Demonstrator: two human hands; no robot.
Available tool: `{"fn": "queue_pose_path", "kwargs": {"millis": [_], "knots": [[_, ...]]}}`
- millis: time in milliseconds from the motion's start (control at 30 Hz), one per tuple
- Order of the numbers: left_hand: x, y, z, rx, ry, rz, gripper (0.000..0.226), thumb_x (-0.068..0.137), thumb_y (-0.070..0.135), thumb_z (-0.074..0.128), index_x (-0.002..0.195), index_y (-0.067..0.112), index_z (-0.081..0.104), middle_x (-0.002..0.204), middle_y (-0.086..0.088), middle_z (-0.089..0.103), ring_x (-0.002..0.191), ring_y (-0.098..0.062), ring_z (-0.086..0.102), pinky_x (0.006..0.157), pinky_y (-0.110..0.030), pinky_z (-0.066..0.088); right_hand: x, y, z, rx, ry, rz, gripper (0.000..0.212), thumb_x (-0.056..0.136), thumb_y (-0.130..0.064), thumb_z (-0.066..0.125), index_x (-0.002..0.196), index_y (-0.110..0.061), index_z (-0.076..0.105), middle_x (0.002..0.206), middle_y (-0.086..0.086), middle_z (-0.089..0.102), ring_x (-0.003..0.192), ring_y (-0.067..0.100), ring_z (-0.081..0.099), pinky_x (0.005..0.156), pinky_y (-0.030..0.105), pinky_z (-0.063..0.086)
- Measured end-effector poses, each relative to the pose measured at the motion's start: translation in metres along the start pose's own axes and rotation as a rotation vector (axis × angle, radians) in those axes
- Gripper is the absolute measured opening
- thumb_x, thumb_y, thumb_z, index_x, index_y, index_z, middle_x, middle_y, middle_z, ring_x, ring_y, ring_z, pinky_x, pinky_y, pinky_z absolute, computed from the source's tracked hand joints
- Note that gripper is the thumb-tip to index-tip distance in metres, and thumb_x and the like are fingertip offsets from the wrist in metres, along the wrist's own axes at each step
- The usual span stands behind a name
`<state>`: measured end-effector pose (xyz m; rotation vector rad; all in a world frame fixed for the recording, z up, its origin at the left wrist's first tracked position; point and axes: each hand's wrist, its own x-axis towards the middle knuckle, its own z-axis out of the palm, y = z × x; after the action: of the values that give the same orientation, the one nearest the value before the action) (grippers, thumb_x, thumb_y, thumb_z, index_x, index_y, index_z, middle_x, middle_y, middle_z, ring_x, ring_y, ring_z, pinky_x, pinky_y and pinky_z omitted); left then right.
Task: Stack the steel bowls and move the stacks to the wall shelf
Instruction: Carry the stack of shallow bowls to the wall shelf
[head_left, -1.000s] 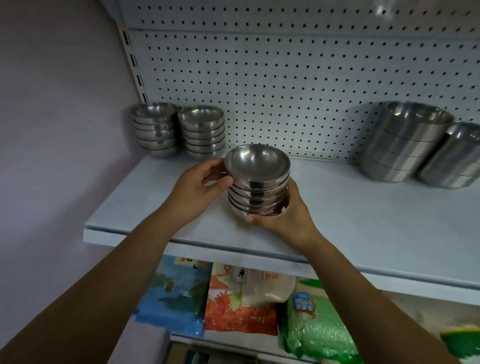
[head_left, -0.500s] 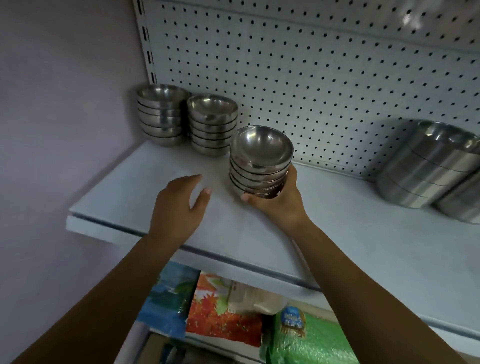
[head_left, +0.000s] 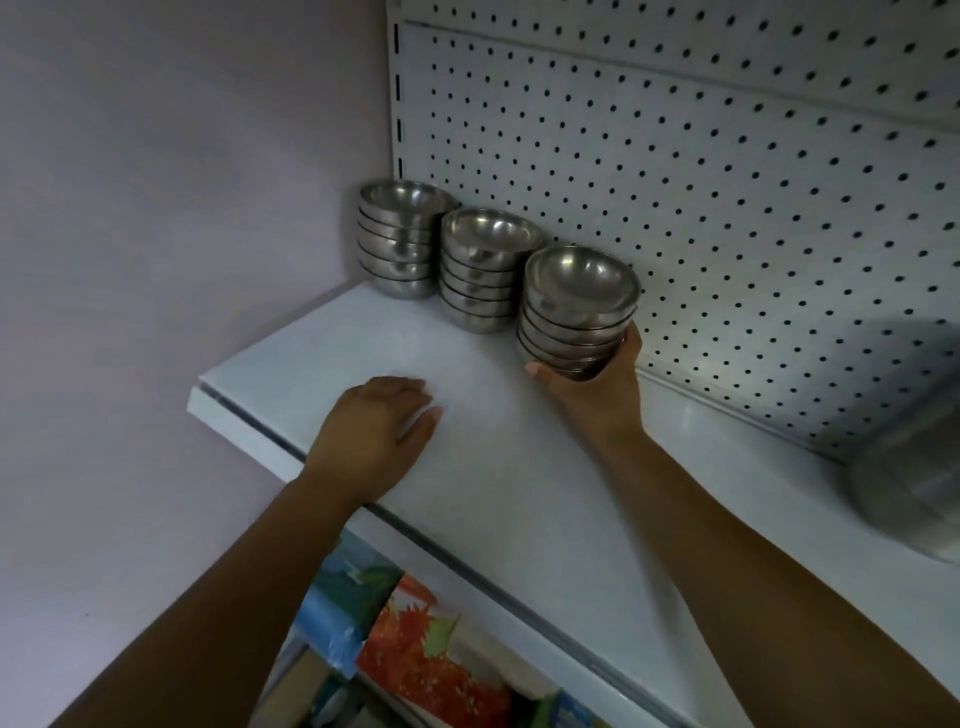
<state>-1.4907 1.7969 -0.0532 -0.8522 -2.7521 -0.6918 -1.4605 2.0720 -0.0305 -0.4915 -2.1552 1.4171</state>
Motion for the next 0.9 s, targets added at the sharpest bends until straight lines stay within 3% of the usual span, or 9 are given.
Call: {"fn": "queue_pose_path", "kwargs": {"millis": [67,200,333,500,633,767,900], "knots": [[0.0,0.002,-0.002,0.007,-0.009,-0.011,0.058,0.1,0.057,0.037,0.124,0.019,0.073,0.137,-0.002,0.067,0.128,-0.021,0.059,0.111,-0.042,0.045,0.006,0.0,0.002,0.007,0.027,-0.001,0.132,0.052,-0.052,0.097,0.157,-0.035,0.019,0.152,-0.004,0.045,0.135,0.016,0.053,0.111,0.044,0.05],[0.0,0.006,-0.003,0.016,0.008,-0.026,0.06,0.1,0.057,0.035,0.125,0.018,0.073,0.136,-0.001,0.067,0.127,-0.019,0.06,0.108,-0.029,0.04,0.011,0.005,0.005,-0.008,0.07,0.003,0.134,0.061,-0.042,0.097,0.162,-0.031,0.01,0.16,0.006,0.03,0.142,0.025,0.044,0.111,0.034,0.041],[0.001,0.008,-0.003,0.03,0.006,-0.05,0.06,0.098,0.058,0.036,0.126,0.019,0.071,0.136,0.001,0.067,0.125,-0.018,0.06,0.104,-0.024,0.039,0.012,0.009,0.007,0.037,0.108,0.011,0.132,0.058,-0.043,0.098,0.159,-0.032,0.014,0.158,0.003,0.039,0.14,0.023,0.05,0.113,0.041,0.046],[0.0,0.011,-0.005,0.03,0.003,-0.068,0.063,0.096,0.06,0.035,0.127,0.019,0.071,0.137,0.001,0.066,0.126,-0.018,0.059,0.104,-0.023,0.037,0.014,0.013,0.008,0.078,0.107,0.016,0.125,0.058,-0.042,0.097,0.157,-0.029,0.021,0.153,0.001,0.045,0.136,0.019,0.052,0.106,0.027,0.043],[-0.001,0.013,-0.006,0.034,-0.005,-0.091,0.056,0.098,0.055,0.04,0.128,0.019,0.07,0.137,0.002,0.066,0.127,-0.018,0.059,0.104,-0.022,0.036,0.015,0.017,0.008,0.089,0.105,0.012,0.127,0.056,-0.044,0.097,0.156,-0.028,0.022,0.152,0.002,0.045,0.136,0.019,0.052,0.112,0.038,0.048],[-0.001,0.016,-0.008,0.052,-0.01,-0.091,0.044,0.102,0.046,0.05,0.129,0.017,0.07,0.138,0.001,0.066,0.127,-0.02,0.059,0.102,-0.022,0.035,0.017,0.019,0.009,0.104,0.116,0.022,0.127,0.054,-0.047,0.096,0.155,-0.029,0.022,0.15,0.002,0.045,0.135,0.02,0.053,0.109,0.044,0.051],[-0.003,0.022,-0.012,0.086,-0.033,-0.101,0.049,0.101,0.05,0.047,0.132,0.018,0.067,0.139,0.0,0.064,0.127,-0.021,0.059,0.102,-0.024,0.038,0.015,0.018,0.006,0.092,0.089,0.05,0.135,0.054,-0.048,0.096,0.159,-0.032,0.013,0.159,0.003,0.038,0.144,0.022,0.044,0.117,0.048,0.043]]}}
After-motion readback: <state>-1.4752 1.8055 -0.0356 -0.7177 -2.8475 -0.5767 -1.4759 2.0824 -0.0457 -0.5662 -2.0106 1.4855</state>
